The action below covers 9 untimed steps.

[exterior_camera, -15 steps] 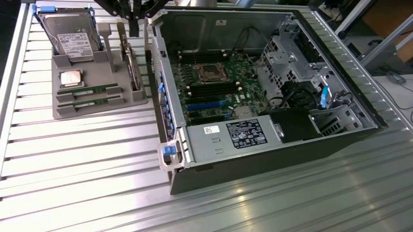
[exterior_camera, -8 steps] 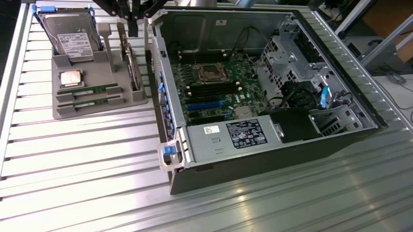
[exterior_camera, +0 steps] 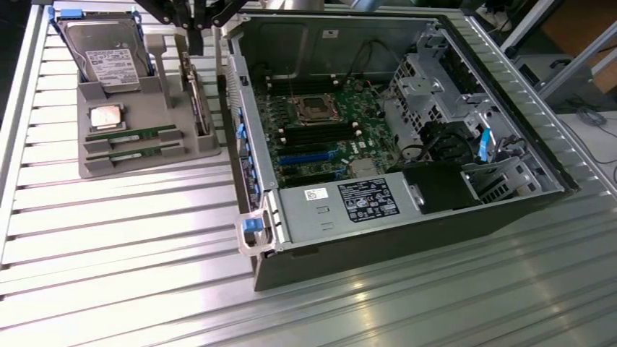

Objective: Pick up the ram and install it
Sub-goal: 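Reach for the ram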

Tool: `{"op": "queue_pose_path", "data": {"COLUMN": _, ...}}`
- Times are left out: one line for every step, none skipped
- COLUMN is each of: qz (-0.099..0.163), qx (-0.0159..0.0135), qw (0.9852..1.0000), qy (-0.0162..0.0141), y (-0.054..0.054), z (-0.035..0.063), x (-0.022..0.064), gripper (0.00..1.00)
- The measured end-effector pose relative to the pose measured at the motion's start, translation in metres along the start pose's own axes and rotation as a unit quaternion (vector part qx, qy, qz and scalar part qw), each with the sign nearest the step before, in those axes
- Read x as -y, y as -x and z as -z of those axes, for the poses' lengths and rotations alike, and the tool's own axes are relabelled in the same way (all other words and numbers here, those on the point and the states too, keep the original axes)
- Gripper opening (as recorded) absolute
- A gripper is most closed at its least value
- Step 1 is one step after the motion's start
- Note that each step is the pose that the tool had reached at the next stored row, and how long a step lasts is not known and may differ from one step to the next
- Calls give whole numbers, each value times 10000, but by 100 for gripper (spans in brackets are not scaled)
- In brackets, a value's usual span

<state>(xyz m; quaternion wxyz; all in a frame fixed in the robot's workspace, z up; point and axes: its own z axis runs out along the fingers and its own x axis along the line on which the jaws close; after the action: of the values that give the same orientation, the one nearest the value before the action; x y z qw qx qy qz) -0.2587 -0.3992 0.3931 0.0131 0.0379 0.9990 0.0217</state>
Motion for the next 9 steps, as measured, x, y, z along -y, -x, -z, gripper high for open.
{"op": "queue_pose_path", "data": {"qz": 0, "qx": 0, "qw": 10000, "qy": 0, "y": -11, "z": 0, "x": 1, "gripper": 11}}
{"op": "queue_pose_path", "data": {"qz": 0, "qx": 0, "qw": 10000, "qy": 0, "y": -20, "z": 1, "x": 2, "gripper": 11}}
{"op": "queue_pose_path", "data": {"qz": 0, "qx": 0, "qw": 10000, "qy": 0, "y": -29, "z": 1, "x": 3, "gripper": 11}}
{"op": "queue_pose_path", "data": {"qz": 0, "qx": 0, "qw": 10000, "qy": 0, "y": -35, "z": 1, "x": 3, "gripper": 11}}
{"op": "queue_pose_path", "data": {"qz": 0, "qx": 0, "qw": 10000, "qy": 0, "y": -39, "z": 1, "x": 3, "gripper": 11}}
{"op": "queue_pose_path", "data": {"qz": 0, "qx": 0, "qw": 10000, "qy": 0, "y": -44, "z": 1, "x": 4, "gripper": 11}}
{"op": "queue_pose_path", "data": {"qz": 0, "qx": 0, "qw": 10000, "qy": 0, "y": -52, "z": 2, "x": 5, "gripper": 11}}
{"op": "queue_pose_path", "data": {"qz": 0, "qx": 0, "qw": 10000, "qy": 0, "y": -63, "z": 2, "x": 5, "gripper": 11}}
{"op": "queue_pose_path", "data": {"qz": 0, "qx": 0, "qw": 10000, "qy": 0, "y": -74, "z": 2, "x": 6, "gripper": 11}}
